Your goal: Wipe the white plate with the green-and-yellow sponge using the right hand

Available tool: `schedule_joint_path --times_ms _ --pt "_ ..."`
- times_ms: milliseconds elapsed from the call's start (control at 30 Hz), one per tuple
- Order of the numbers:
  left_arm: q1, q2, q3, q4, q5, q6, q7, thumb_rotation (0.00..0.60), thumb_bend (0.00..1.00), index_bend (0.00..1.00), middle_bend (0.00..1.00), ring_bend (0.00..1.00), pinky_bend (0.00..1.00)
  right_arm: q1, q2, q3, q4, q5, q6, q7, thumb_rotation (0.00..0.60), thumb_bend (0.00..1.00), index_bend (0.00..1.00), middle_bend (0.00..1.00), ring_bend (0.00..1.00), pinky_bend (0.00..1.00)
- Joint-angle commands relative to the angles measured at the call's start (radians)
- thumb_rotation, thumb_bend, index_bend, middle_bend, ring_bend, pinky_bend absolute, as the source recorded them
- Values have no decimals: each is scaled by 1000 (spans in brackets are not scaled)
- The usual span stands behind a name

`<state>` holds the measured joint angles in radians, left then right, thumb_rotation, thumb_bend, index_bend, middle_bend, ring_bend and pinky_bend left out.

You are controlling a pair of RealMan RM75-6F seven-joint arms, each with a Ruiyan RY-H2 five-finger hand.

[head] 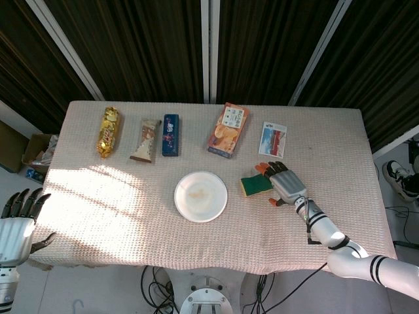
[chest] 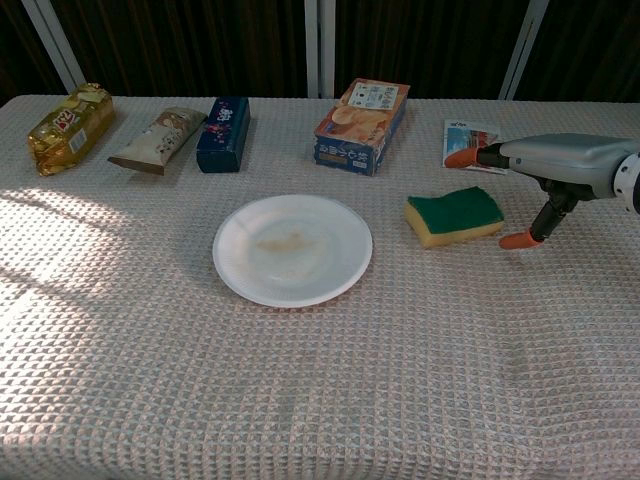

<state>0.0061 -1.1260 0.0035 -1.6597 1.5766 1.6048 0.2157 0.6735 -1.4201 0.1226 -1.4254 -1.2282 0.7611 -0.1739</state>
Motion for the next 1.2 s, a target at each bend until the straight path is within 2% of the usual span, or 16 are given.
schedule_joint_path --times_ms 33,300,733,1200 --pt "-3 3 -2 -7 -2 -6 7 600 0 178 118 85 114 3 -7 -4 9 -4 2 10 600 174 56 59 0 9" --pt "-1 6 -1 -13 5 -3 10 600 0 178 118 85 114 12 -17 -14 19 -33 15 28 600 182 83 73 0 9" --pt "10 3 -2 0 -12 -4 -8 600 0 178 119 85 114 66 -94 -18 104 -62 12 -32 600 221 245 151 0 9" --pt "18 6 -2 8 -25 -7 -22 600 0 178 119 85 114 70 -134 -19 154 -63 37 -18 600 248 268 224 18 29"
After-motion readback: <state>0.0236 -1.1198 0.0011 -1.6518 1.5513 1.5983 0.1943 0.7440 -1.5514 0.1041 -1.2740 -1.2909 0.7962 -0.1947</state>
